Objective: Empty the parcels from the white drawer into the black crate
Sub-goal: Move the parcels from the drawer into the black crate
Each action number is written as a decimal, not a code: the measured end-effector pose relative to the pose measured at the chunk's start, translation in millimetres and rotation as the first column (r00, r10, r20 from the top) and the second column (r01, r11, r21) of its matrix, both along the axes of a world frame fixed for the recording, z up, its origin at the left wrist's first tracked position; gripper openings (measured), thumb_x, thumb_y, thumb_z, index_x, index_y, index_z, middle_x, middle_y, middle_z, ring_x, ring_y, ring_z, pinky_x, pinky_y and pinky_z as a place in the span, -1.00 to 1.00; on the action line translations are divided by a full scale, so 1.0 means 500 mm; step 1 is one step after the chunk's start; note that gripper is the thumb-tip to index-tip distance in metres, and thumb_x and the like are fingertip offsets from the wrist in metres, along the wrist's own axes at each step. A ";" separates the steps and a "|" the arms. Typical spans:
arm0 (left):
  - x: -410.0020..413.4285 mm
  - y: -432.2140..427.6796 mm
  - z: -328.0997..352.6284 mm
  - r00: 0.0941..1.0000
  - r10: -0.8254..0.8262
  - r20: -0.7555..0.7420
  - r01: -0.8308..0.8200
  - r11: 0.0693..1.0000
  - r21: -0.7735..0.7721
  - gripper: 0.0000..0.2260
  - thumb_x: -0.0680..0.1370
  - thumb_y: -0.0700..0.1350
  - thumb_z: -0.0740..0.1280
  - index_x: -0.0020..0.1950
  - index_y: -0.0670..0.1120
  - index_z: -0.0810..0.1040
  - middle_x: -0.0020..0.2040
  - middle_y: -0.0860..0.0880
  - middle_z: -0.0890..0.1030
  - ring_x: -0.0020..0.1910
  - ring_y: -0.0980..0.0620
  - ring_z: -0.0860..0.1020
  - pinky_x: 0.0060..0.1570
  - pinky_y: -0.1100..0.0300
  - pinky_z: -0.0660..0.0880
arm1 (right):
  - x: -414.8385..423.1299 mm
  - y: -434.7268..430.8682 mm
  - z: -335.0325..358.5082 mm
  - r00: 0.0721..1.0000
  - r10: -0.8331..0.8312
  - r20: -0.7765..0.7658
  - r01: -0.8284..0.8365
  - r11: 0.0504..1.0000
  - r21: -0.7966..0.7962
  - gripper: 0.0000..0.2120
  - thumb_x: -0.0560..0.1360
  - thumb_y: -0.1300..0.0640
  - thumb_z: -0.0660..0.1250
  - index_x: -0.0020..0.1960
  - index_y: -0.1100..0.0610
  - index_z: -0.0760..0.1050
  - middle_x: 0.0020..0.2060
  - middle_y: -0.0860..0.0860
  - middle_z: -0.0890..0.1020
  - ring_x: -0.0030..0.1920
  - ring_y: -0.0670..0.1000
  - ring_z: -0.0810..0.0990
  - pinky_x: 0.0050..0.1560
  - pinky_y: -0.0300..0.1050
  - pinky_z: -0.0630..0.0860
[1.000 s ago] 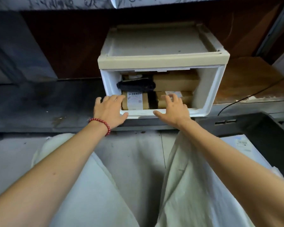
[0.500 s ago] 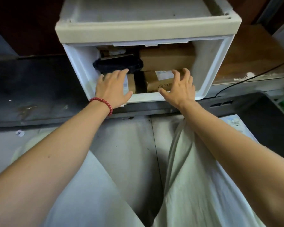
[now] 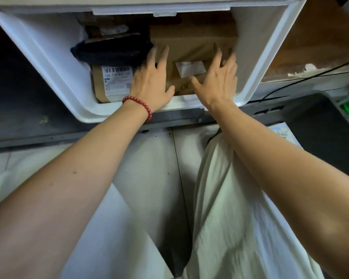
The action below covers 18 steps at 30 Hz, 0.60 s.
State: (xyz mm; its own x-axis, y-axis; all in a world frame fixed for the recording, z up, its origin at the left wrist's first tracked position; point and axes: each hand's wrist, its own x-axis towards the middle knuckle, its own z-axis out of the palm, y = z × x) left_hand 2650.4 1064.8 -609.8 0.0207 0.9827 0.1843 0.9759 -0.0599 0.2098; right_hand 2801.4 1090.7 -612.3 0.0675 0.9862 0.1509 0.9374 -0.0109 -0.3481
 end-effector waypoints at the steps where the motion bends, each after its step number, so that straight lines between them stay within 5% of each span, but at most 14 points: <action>1: -0.003 0.008 -0.001 1.000 0.010 0.016 -0.010 1.000 -0.010 -0.25 0.53 0.03 0.34 0.57 -0.11 -0.02 0.55 -0.18 0.04 0.41 -0.23 0.30 0.31 -0.07 0.37 | 0.001 0.008 -0.003 1.000 -0.012 -0.006 0.012 1.000 -0.008 -0.15 0.51 -0.14 0.32 0.58 0.10 -0.10 0.52 0.25 0.01 0.50 0.20 0.11 0.43 0.05 0.20; 6: -0.003 0.024 0.006 0.991 0.066 0.120 -0.067 0.998 0.002 -0.23 0.53 0.04 0.34 0.57 -0.12 -0.04 0.53 -0.21 0.06 0.20 -0.24 0.51 0.10 0.01 0.52 | -0.006 0.034 -0.005 0.995 -0.028 -0.094 0.030 0.999 0.026 -0.11 0.48 -0.14 0.37 0.57 0.11 -0.08 0.53 0.25 0.03 0.48 0.21 0.15 0.39 0.03 0.26; 9: -0.005 0.033 0.016 0.962 0.132 0.239 -0.137 0.990 0.005 -0.21 0.53 0.06 0.34 0.57 -0.12 -0.07 0.54 -0.23 0.02 0.26 -0.22 0.47 0.16 0.09 0.46 | -0.007 0.042 -0.004 0.987 -0.034 -0.154 0.045 0.997 0.063 -0.08 0.46 -0.13 0.39 0.58 0.12 -0.09 0.52 0.25 0.05 0.47 0.22 0.19 0.36 0.00 0.27; 18: -0.009 0.047 0.031 0.949 0.130 0.289 -0.128 0.991 -0.026 -0.17 0.51 0.06 0.37 0.57 -0.10 -0.10 0.55 -0.20 0.03 0.35 -0.15 0.39 0.23 0.15 0.38 | 0.013 0.070 -0.005 0.939 -0.023 -0.344 0.044 0.998 0.051 -0.01 0.44 -0.12 0.42 0.57 0.19 -0.14 0.52 0.25 0.07 0.51 0.25 0.09 0.45 0.04 0.14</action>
State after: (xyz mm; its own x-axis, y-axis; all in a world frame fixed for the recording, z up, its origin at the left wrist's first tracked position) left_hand 2646.1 1088.1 -594.1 -0.1592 0.9747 0.1571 0.8727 0.0645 0.4840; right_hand 2808.0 1125.7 -615.0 0.1579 0.9729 0.1690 0.7606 -0.0106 -0.6491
